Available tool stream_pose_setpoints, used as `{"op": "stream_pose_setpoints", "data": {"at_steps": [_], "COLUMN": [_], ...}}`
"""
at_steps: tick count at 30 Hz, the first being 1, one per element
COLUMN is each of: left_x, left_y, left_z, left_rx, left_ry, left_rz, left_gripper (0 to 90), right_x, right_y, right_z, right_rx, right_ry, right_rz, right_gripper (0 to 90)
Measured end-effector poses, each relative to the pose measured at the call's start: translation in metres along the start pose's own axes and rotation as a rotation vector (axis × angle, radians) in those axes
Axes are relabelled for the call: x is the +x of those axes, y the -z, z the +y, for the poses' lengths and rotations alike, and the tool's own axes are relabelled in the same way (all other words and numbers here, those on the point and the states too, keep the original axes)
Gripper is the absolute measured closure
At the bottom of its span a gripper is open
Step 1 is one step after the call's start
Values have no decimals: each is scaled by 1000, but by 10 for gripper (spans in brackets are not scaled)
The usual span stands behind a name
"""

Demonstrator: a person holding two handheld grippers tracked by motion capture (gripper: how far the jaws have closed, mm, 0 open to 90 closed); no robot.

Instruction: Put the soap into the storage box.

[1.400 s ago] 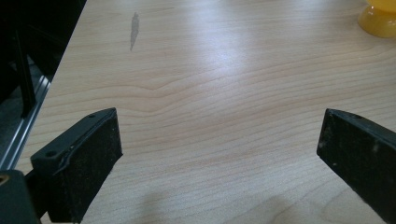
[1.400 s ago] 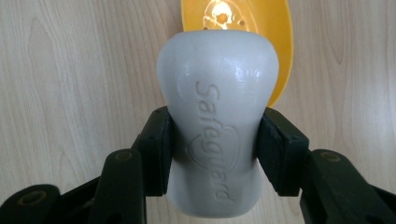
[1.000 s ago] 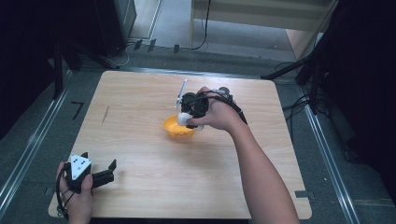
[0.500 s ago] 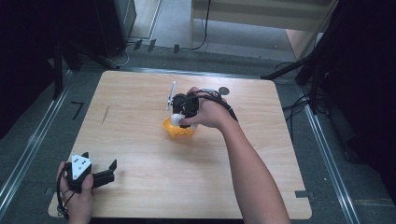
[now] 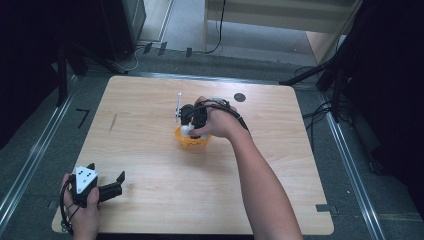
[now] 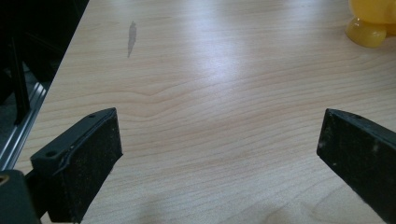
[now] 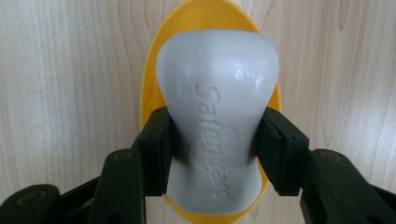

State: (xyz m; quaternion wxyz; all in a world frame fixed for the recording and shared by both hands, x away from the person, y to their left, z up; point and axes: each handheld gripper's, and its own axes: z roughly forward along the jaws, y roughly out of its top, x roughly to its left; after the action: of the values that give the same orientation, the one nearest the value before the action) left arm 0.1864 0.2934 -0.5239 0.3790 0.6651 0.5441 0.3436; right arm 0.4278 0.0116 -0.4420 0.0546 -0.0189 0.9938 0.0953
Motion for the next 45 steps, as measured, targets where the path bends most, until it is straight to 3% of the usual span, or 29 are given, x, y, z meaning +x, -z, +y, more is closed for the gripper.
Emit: {"op": "stream_pose_setpoints", "data": {"at_steps": [19, 21, 25, 32, 33, 36, 41, 42, 45], "left_x": [0, 0, 0, 0, 1, 2, 1, 1, 1], "left_y": [0, 0, 0, 0, 0, 0, 0, 0, -1], "left_z": [0, 0, 0, 0, 0, 0, 0, 0, 0], "left_rx": [3, 3, 1, 3, 0, 0, 5, 5, 8], "left_ry": [2, 3, 1, 1, 3, 11, 6, 7, 5], "left_rz": [-4, -4, -3, -5, -9, -17, -20, -22, -21], "left_gripper": [1, 1, 1, 1, 1, 1, 1, 1, 1], "right_x": [-5, -6, -7, -6, -6, -3, 2, 4, 6], "right_y": [-16, -13, 0, 6, 7, 8, 11, 14, 17], "right_z": [2, 2, -1, -10, -16, -26, -43, -56, -67], "right_rx": [50, 40, -8, -43, -75, -97, -101, -118, -126], "right_ry": [-15, -34, -84, -111, -136, -167, -202, -239, -262], "right_rz": [6, -28, -36, -29, -22, -4, 0, 3, 4], "right_gripper": [491, 400, 399, 391, 390, 377, 356, 332, 284]}}
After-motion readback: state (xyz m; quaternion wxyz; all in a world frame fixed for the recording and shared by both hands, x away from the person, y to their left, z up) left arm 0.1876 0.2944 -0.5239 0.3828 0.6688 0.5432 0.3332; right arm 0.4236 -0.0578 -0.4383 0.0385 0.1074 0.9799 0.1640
